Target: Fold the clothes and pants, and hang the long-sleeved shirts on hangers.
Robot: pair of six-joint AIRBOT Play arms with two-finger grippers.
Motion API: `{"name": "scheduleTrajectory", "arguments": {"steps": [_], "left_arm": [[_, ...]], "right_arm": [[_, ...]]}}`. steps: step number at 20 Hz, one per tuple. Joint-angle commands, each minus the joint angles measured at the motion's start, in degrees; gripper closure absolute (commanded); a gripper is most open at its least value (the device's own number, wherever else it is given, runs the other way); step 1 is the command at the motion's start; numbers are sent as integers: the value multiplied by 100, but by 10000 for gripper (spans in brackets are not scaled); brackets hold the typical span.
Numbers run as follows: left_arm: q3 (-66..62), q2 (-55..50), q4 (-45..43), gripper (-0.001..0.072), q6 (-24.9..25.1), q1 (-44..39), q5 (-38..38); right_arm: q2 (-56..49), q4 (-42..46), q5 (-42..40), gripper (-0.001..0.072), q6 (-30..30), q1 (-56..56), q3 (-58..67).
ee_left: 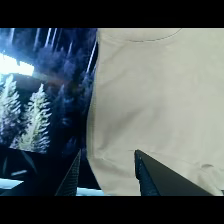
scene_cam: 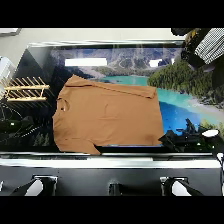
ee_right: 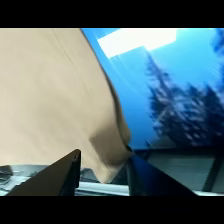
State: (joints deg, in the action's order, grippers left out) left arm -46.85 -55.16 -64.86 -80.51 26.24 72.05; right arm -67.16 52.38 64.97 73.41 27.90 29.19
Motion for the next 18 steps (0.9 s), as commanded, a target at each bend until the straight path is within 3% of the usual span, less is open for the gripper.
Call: {"name": "scheduleTrajectory", "arguments": {"steps": [1, 2, 3, 4, 12, 15, 17, 18], "left_arm": [[96, 26, 17, 315, 240, 114, -11], [210, 24, 37, 315, 315, 133, -11], [365, 24, 37, 315, 374, 149, -11], [579, 24, 39, 315, 413, 162, -20], [1869, 13, 66, 314, 706, 166, -649], [1904, -129, 490, 311, 931, 166, -905], [1904, -393, 938, 190, 1327, 166, -909], [1902, -533, 1121, 187, 1491, 166, -909]], "right_arm": [[-162, -284, -164, 373, -223, 0, -15], [-186, -289, -138, 390, -251, 0, -15], [-184, -289, -85, 461, -341, 0, -15], [-184, -289, -2, 670, -463, 0, -15], [-181, -463, 352, 677, -608, 0, -15], [-181, -597, 485, 677, -682, 0, -15], [-177, -691, 608, 677, -789, 0, -15], [-177, -704, 667, 677, -824, 0, -15]]}}
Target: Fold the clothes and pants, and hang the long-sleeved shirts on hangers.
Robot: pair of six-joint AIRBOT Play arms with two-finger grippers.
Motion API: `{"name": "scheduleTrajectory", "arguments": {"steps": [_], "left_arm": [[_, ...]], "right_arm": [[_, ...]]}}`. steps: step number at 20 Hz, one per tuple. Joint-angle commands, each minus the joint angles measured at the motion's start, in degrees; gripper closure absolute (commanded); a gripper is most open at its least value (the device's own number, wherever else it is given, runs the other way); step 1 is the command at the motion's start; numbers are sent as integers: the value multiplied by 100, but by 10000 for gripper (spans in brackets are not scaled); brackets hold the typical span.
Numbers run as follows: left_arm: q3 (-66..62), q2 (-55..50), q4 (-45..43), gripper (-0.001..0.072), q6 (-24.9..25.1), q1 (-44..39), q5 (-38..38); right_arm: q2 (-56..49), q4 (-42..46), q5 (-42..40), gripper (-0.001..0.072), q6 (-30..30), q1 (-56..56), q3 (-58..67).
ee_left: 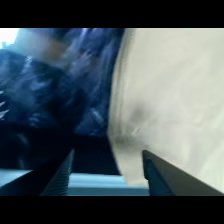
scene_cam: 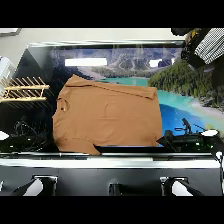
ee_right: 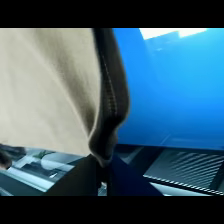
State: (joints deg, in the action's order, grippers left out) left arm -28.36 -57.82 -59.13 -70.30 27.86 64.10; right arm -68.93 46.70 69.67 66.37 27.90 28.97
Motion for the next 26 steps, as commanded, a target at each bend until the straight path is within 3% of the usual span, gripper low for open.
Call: {"name": "scheduleTrajectory", "arguments": {"steps": [1, 8, 10, 11, 12, 13, 14, 21, 26], "left_arm": [[52, -422, 669, 187, 610, 4, -122], [55, -804, 669, 220, 603, -11, -334], [59, -804, 669, 349, 603, -76, -330], [59, -804, 669, 349, 601, -103, -332], [59, -804, 669, 411, 605, -116, -341], [57, -802, 669, 575, 608, -116, -341], [50, -802, 671, 674, 605, -116, -343], [-444, -791, 1912, 695, 981, -326, -361], [-2538, -787, 1906, 695, 282, -1062, -358]], "right_arm": [[0, -131, 240, 677, -127, 0, 7], [0, -133, 332, 677, -168, 0, 7], [0, -153, 334, 677, -175, 0, 7], [0, -197, 334, 677, -181, 0, 7], [0, -319, 341, 678, -251, 0, 7], [0, -479, 345, 678, -369, 0, 7], [0, -649, 345, 678, -496, 0, 7], [35, -1541, 221, 680, -1113, -363, 439], [44, -1318, -1073, 680, -415, -1862, 2629]]}}
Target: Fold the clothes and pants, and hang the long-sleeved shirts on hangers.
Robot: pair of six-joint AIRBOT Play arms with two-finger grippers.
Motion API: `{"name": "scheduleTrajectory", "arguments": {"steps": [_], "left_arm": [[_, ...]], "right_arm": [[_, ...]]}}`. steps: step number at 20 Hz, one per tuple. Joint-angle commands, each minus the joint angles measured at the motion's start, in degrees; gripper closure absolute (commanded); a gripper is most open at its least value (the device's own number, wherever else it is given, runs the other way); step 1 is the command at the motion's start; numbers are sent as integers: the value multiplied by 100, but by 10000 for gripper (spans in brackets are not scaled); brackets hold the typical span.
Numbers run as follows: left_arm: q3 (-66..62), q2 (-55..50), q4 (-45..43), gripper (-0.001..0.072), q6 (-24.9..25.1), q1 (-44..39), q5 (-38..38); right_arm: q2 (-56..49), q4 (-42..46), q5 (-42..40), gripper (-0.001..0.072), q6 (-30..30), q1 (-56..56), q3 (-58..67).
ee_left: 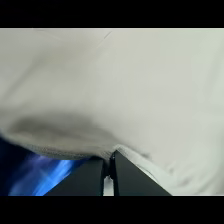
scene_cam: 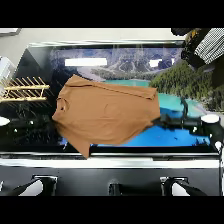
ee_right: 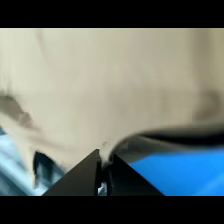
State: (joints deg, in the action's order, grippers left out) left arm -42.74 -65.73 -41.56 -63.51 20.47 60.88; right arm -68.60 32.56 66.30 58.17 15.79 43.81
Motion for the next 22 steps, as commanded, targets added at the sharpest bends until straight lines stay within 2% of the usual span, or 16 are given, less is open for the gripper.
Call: {"name": "scheduleTrajectory", "arguments": {"steps": [1, 4, 7, 10, 12, 16, 20, 22], "left_arm": [[-1668, 13, 149, 695, -575, -358, -35], [-3696, 76, -46, 696, -1110, -374, 17], [-5641, 210, -684, 696, -1788, -376, 256], [-6924, 660, -1550, 696, -2608, -374, 522], [-7254, 1126, -2149, 696, -3012, -374, 601], [-7261, 2015, -3182, 696, -3777, -374, 629], [-7235, 2223, -3442, 695, -3875, -376, 754], [-7010, 2105, -3440, 696, -3849, -376, 981]], "right_arm": [[11, 354, -841, 680, 728, -754, 1801], [83, 992, -723, 680, 1333, -737, 3731], [433, 1576, -511, 680, 1727, -741, 5466], [1078, 2253, -413, 680, 2175, -741, 6529], [1637, 2791, -490, 680, 2695, -741, 6789], [2564, 3526, -584, 680, 3292, -741, 6837], [2691, 3939, -485, 680, 3838, -741, 6835], [2433, 4013, -37, 680, 4111, -741, 6835]]}}
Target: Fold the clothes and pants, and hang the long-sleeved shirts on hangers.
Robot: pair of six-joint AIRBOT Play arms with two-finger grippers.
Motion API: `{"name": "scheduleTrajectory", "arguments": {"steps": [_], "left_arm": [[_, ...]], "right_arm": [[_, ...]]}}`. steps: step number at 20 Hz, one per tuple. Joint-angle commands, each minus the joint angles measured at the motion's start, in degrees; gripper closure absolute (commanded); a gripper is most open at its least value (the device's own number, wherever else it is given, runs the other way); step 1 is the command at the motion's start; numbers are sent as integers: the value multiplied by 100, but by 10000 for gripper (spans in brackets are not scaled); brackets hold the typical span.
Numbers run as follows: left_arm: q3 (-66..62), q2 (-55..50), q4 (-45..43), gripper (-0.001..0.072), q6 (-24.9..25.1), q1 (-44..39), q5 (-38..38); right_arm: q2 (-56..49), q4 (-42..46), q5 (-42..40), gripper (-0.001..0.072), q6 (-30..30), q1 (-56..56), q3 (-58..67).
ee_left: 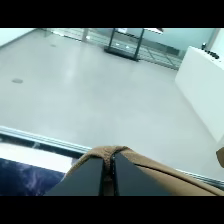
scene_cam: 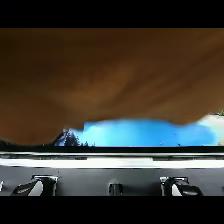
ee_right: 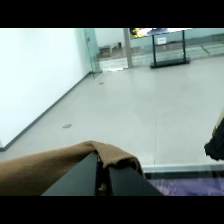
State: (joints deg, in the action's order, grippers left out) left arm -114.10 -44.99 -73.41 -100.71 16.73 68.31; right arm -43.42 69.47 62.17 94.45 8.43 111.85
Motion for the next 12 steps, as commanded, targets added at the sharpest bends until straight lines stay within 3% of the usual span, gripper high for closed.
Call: {"name": "scheduleTrajectory", "arguments": {"steps": [1, 6, 8, 12], "left_arm": [[308, -76, -247, 695, -33, -4, 402], [1880, -1156, 420, 694, 1128, -7, 142], [2507, -1864, 710, 694, 1488, -87, -358], [2885, -3668, 732, 694, 1797, -531, -1506]], "right_arm": [[-315, 315, 750, 680, 619, -4, 31], [-2175, 275, 2363, 680, 688, -4, -63], [-3032, 162, 2350, 680, 573, -7, -264], [-4636, 122, 1408, 680, 282, -4, -636]]}}
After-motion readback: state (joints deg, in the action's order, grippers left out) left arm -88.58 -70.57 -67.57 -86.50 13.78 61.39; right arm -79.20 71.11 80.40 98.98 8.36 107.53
